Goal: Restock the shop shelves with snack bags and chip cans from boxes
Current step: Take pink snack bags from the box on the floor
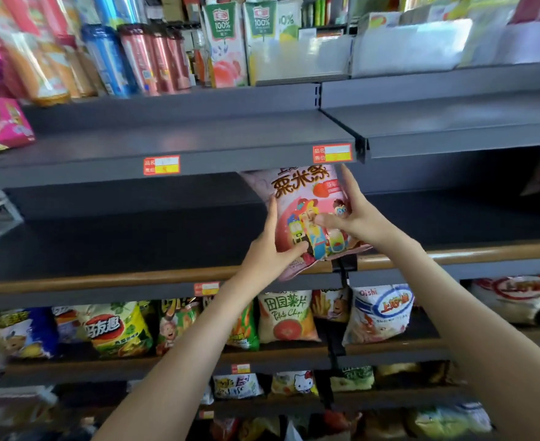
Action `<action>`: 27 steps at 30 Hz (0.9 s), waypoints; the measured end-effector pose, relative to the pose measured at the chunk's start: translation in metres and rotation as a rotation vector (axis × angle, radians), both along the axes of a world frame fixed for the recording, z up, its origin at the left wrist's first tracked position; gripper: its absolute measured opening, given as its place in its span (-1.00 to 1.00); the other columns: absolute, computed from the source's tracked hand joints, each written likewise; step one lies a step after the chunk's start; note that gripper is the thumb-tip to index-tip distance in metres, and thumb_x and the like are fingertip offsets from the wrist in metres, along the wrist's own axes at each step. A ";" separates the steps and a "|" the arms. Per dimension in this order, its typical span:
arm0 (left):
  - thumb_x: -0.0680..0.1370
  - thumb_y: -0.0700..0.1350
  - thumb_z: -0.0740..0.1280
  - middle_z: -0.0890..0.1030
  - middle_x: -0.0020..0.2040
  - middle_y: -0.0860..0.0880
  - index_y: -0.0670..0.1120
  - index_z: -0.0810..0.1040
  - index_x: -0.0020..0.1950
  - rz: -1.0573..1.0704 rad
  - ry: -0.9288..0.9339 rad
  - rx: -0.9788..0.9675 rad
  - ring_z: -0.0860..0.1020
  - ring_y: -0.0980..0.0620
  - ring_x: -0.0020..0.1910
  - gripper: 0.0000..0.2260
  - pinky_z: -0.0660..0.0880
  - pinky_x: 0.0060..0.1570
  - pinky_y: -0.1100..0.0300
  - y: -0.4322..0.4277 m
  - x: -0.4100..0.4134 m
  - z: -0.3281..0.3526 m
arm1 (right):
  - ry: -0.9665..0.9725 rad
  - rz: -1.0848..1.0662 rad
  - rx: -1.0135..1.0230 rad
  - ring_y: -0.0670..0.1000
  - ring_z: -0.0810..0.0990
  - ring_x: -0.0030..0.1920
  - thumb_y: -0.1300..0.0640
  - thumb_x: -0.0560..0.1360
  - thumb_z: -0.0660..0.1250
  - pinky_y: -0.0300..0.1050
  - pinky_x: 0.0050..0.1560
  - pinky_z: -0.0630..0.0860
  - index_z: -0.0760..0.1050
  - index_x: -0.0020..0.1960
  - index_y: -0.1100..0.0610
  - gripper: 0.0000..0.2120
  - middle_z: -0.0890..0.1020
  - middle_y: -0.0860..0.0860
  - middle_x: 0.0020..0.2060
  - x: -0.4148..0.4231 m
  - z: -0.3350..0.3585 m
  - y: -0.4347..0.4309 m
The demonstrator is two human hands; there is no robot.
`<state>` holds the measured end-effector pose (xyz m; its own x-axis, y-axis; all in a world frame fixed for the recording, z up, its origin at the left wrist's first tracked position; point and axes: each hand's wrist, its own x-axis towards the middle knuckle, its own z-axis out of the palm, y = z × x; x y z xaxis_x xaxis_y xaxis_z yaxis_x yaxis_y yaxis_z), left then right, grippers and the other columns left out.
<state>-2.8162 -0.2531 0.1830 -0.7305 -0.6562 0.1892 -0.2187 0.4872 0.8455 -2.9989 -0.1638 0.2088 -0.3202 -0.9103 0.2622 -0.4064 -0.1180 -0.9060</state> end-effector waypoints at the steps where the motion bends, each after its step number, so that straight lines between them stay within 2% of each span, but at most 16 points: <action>1: 0.52 0.02 0.42 0.42 0.44 0.03 0.30 -0.24 0.53 0.010 0.009 0.012 0.50 0.06 0.30 -0.10 0.46 0.30 0.04 0.002 -0.005 -0.003 | 0.051 0.006 0.042 0.01 0.51 0.30 -0.06 0.28 0.57 0.09 0.24 0.52 -0.11 0.53 -0.25 0.08 0.38 -0.04 0.36 -0.005 0.003 0.002; 3: 0.50 0.06 0.43 0.43 0.42 0.04 0.32 -0.23 0.53 0.037 0.037 0.040 0.51 0.05 0.29 -0.10 0.49 0.27 0.01 0.004 -0.012 -0.008 | 0.161 0.027 0.140 0.07 0.41 0.37 -0.26 0.19 0.57 0.15 0.32 0.44 -0.17 0.49 -0.39 0.15 0.24 0.02 0.41 -0.015 0.008 0.003; 4: 0.50 0.07 0.43 0.44 0.40 0.07 0.32 -0.22 0.53 0.045 0.051 0.053 0.52 0.07 0.26 -0.10 0.51 0.25 0.03 0.004 -0.014 -0.008 | 0.184 0.040 0.177 0.06 0.39 0.37 -0.29 0.17 0.56 0.12 0.33 0.44 -0.20 0.48 -0.40 0.17 0.21 0.02 0.42 -0.019 0.010 0.002; 6: 0.49 0.10 0.43 0.46 0.31 0.12 0.32 -0.20 0.54 0.062 0.062 0.064 0.53 0.13 0.19 -0.11 0.54 0.17 0.12 0.005 -0.018 -0.008 | 0.154 0.082 0.220 0.02 0.44 0.33 -0.19 0.23 0.56 0.05 0.31 0.46 -0.22 0.51 -0.33 0.16 0.25 0.02 0.41 -0.029 0.011 -0.001; 8: 0.47 0.15 0.42 0.51 0.27 0.10 0.31 -0.14 0.55 0.111 0.057 0.050 0.56 0.12 0.15 -0.13 0.57 0.13 0.11 0.007 -0.020 -0.007 | 0.056 0.154 0.265 -0.03 0.53 0.24 -0.04 0.33 0.50 -0.03 0.23 0.52 -0.21 0.54 -0.23 0.08 0.38 -0.02 0.36 -0.039 0.011 -0.004; 13: 0.47 0.26 0.37 0.56 0.29 0.04 0.30 0.02 0.55 0.196 -0.031 0.001 0.59 0.05 0.16 -0.25 0.57 0.15 0.04 0.013 -0.034 0.003 | -0.058 0.211 0.340 -0.05 0.65 0.06 -0.01 0.41 0.43 -0.18 -0.03 0.59 -0.16 0.55 -0.15 -0.04 0.51 -0.06 0.23 -0.060 0.010 -0.007; 17: 0.53 0.13 0.37 0.52 0.28 0.10 0.37 0.02 0.52 0.067 -0.056 0.025 0.56 0.13 0.17 -0.30 0.55 0.15 0.15 0.028 -0.066 0.011 | -0.139 0.203 0.271 0.01 0.64 0.09 0.01 0.30 0.47 -0.10 0.02 0.59 -0.13 0.54 -0.18 0.03 0.50 -0.04 0.24 -0.100 0.004 0.019; 21: 0.56 -0.01 0.38 0.46 0.23 0.15 0.41 -0.09 0.51 -0.053 -0.068 0.018 0.52 0.15 0.19 -0.22 0.51 0.13 0.22 0.053 -0.127 0.014 | -0.183 0.116 0.145 -0.02 0.64 0.11 0.10 0.33 0.48 -0.09 0.02 0.61 -0.09 0.54 -0.22 0.01 0.50 -0.04 0.26 -0.154 -0.004 0.056; 24: 0.56 -0.06 0.38 0.45 0.35 0.11 0.40 -0.16 0.51 -0.112 -0.060 -0.008 0.50 0.11 0.25 -0.17 0.48 0.14 0.21 0.069 -0.179 0.014 | -0.162 0.015 0.074 -0.03 0.64 0.10 0.15 0.34 0.49 -0.12 0.02 0.60 -0.11 0.53 -0.18 0.01 0.52 -0.07 0.23 -0.193 -0.008 0.082; 27: 0.53 -0.12 0.42 0.36 0.47 0.03 0.28 -0.30 0.52 -0.161 -0.058 -0.073 0.47 0.05 0.33 -0.05 0.42 0.19 0.22 0.085 -0.227 0.010 | -0.110 -0.036 0.009 -0.03 0.60 0.17 0.29 0.35 0.49 -0.09 0.07 0.58 -0.13 0.55 -0.07 0.04 0.49 -0.04 0.30 -0.232 -0.016 0.110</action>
